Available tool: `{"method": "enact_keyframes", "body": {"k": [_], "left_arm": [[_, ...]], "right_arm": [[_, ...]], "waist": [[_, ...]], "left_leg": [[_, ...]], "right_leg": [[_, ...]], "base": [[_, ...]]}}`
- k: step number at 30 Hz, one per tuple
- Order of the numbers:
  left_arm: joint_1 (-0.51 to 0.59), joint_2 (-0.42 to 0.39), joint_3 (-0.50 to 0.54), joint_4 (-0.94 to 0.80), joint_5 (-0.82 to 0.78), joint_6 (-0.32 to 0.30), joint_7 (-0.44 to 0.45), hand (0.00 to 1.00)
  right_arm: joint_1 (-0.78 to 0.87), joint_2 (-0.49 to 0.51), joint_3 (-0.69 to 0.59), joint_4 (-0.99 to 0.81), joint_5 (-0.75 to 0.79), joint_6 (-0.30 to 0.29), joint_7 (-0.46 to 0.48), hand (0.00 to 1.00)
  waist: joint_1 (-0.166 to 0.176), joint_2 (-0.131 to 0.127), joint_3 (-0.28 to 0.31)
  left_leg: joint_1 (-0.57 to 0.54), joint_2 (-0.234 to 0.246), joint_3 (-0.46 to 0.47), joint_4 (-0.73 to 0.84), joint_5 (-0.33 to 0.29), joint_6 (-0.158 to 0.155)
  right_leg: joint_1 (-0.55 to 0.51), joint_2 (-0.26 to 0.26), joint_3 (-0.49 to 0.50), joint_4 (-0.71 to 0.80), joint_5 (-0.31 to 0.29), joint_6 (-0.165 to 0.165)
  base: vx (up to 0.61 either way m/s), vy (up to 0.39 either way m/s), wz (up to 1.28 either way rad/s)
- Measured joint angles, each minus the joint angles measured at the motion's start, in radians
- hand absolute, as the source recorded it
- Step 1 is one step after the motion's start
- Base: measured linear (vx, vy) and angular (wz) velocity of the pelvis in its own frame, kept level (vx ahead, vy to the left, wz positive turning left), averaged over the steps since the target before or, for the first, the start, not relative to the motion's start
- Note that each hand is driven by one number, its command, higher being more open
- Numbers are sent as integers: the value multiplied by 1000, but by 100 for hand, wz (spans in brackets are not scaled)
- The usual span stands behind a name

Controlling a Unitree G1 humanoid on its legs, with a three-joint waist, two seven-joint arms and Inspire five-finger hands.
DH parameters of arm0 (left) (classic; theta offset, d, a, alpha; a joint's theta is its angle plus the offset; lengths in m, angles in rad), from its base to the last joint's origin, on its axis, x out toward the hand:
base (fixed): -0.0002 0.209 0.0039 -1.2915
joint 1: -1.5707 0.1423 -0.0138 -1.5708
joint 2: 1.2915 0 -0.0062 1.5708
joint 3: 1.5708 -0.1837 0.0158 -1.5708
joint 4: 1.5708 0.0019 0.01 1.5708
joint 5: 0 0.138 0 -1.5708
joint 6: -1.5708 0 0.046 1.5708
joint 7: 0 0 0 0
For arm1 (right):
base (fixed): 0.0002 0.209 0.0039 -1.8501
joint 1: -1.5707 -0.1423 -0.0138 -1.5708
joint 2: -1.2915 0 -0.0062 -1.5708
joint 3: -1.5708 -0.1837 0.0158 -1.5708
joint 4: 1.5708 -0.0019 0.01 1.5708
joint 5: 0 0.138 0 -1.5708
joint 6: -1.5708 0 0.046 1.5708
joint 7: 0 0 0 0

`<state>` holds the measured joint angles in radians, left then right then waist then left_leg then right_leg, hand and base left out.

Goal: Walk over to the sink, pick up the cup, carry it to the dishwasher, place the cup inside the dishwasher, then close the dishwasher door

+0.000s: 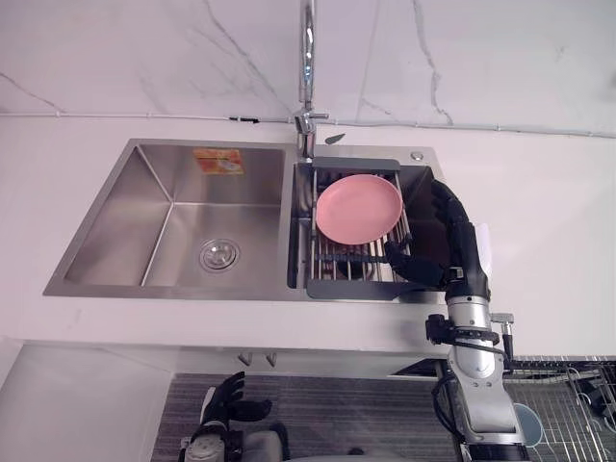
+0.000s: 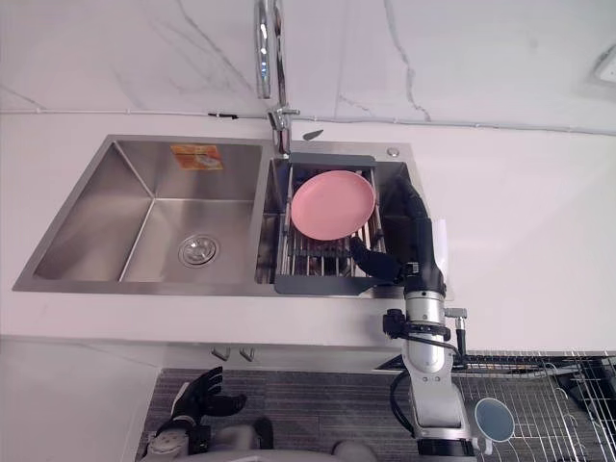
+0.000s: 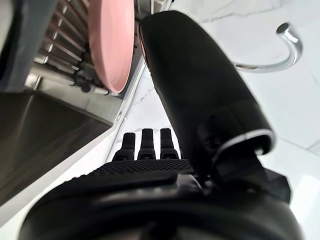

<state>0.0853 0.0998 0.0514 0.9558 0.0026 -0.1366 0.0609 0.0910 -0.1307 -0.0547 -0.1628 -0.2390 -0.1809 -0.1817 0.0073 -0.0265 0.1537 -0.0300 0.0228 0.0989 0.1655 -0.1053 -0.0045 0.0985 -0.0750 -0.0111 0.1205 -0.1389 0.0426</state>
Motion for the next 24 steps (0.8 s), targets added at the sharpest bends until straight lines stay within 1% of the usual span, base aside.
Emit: {"method": "enact_keyframes", "body": {"k": [4,5,11,15,22,24], "left_arm": [[0,-3,-1,6,1,2,-1,90],[18,-5,-18,33,0,2,0,90],[18,-5,-18,33,0,3,0,90],[18,-6,-19,33,0,8,0,90],[18,-11,-19,34,-1,15,5,90],[18,-11,-19,35,-1,16,5,90]], "right_arm": [[1,0,0,64,0,2,4,90],[21,-1,4,114,0,5,12,90],[22,0,5,115,0,5,11,90],[21,3,14,150,-1,6,-1,90],[6,28,16,160,-63,61,-24,90],[3,28,17,160,-74,63,-30,90]], "waist": [[-5,-1,-2],[-25,33,-51],[-24,33,-51],[-23,30,-52],[-18,23,-57],[-15,21,-60]], "left_leg": [[30,15,1,-71,39,-16],[40,0,-55,-252,191,-16],[41,0,-55,-252,191,-16],[56,0,-56,-252,191,-16],[75,0,-66,-253,191,-16],[76,-1,-68,-253,191,-16]], "right_leg": [[-6,15,6,1,2,2],[-52,21,17,-55,36,5],[-50,21,17,-55,37,5],[-35,20,14,-55,36,6],[-16,15,3,-55,34,9],[-16,15,1,-55,33,10]], "base": [[-6,-63,-3],[0,0,0],[0,0,0],[0,0,0],[-36,-3,4],[-15,-4,1]]}}
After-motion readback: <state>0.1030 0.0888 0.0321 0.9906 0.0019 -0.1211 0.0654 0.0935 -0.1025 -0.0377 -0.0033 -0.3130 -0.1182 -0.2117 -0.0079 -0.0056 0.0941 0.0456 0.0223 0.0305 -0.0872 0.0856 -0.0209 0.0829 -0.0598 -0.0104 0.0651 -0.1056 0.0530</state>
